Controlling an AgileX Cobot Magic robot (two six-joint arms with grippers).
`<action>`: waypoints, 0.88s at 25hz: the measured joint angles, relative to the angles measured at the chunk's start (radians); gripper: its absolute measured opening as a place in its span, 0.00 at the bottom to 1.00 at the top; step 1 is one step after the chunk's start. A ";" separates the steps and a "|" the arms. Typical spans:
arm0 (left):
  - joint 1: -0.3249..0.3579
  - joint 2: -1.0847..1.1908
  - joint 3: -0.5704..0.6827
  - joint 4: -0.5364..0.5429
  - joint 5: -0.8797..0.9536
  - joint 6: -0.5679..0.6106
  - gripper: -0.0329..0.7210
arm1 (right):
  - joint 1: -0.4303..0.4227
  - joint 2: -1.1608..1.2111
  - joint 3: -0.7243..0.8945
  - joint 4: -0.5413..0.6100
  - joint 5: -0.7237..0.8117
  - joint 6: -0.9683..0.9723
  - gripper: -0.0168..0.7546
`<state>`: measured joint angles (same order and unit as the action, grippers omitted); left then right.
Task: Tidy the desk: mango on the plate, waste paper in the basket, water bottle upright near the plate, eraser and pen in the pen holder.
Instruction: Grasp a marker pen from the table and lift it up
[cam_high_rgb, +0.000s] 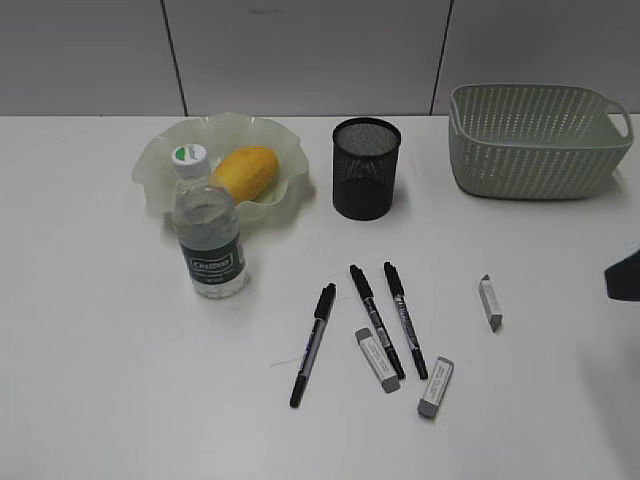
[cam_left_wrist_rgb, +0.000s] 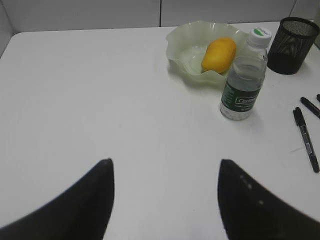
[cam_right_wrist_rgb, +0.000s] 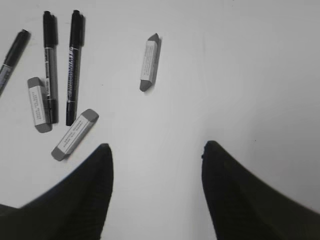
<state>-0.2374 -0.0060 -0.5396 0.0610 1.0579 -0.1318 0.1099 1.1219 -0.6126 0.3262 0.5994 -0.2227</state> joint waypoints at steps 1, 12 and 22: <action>0.000 0.000 0.000 0.000 0.000 0.000 0.69 | 0.000 0.075 -0.025 0.002 -0.010 0.000 0.61; 0.000 0.000 0.000 0.000 0.000 0.000 0.69 | 0.305 0.711 -0.447 -0.110 -0.019 0.195 0.61; 0.000 0.000 0.000 0.000 0.000 0.000 0.69 | 0.415 1.001 -0.760 -0.234 0.093 0.324 0.53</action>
<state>-0.2374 -0.0060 -0.5396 0.0610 1.0579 -0.1318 0.5253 2.1228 -1.3726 0.0922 0.6926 0.1017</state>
